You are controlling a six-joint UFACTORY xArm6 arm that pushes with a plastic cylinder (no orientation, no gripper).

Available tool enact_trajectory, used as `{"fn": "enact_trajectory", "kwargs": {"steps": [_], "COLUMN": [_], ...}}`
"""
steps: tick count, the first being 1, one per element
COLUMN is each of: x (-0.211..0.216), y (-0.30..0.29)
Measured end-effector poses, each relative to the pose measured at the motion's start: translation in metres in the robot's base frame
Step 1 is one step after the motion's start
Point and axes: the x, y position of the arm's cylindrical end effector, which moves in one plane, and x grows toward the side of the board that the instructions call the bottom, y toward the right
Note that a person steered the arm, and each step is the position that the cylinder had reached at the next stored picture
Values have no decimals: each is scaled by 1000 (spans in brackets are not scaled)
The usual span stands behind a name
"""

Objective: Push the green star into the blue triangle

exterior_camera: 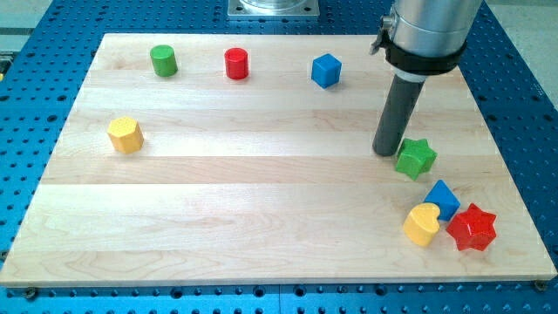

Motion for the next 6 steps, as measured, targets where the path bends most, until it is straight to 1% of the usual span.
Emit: {"fn": "enact_trajectory", "kwargs": {"steps": [1,2,3,4,5,6], "x": [3,34,47,36,-3,-57], "y": [19,37,54,36,-14,-8]}}
